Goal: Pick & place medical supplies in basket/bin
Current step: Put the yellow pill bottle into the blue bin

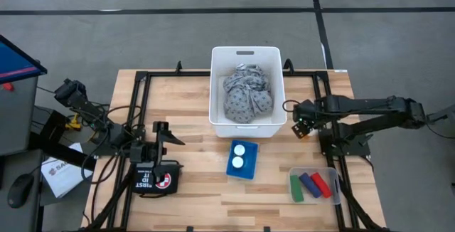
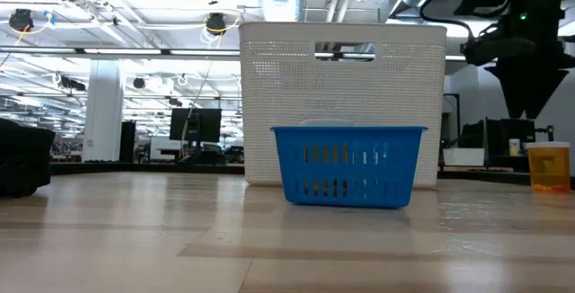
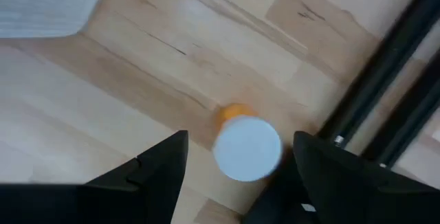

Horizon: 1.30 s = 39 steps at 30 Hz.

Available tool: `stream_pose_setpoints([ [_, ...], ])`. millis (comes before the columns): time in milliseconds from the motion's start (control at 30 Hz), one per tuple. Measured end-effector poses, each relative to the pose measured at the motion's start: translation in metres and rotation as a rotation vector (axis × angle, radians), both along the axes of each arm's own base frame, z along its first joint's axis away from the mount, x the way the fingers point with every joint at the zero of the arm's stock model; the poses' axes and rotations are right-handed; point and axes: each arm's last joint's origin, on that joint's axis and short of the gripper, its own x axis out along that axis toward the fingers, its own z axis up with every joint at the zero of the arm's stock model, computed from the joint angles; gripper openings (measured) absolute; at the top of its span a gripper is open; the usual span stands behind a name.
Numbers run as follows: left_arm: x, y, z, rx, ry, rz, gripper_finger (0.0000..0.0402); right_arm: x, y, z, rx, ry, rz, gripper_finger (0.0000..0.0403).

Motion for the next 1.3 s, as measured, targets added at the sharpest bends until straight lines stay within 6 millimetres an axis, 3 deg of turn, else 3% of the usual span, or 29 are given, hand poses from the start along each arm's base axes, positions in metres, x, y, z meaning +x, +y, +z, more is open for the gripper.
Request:
stream_pose_setpoints([
  [133,0.000,0.000,0.000,0.003,0.004,0.000,0.0285,0.008,0.000,-0.004,0.013,0.003,0.071,0.0260],
  [300,0.000,0.000,-0.001,0.004,0.006,0.000,0.0285,0.018,-0.001,-0.017,0.012,0.156,0.179,0.0260],
  [600,0.000,0.000,-0.001,0.007,0.014,-0.001,0.0285,0.030,-0.003,-0.027,0.009,0.220,0.210,0.0260],
  [1033,0.001,0.000,-0.002,0.006,0.017,-0.002,0.0285,0.012,0.007,-0.016,-0.003,0.189,0.206,0.0260],
  [1300,0.001,0.000,-0.002,0.006,0.017,-0.003,0.0285,-0.005,0.015,0.002,-0.043,-0.009,0.121,0.0260],
])
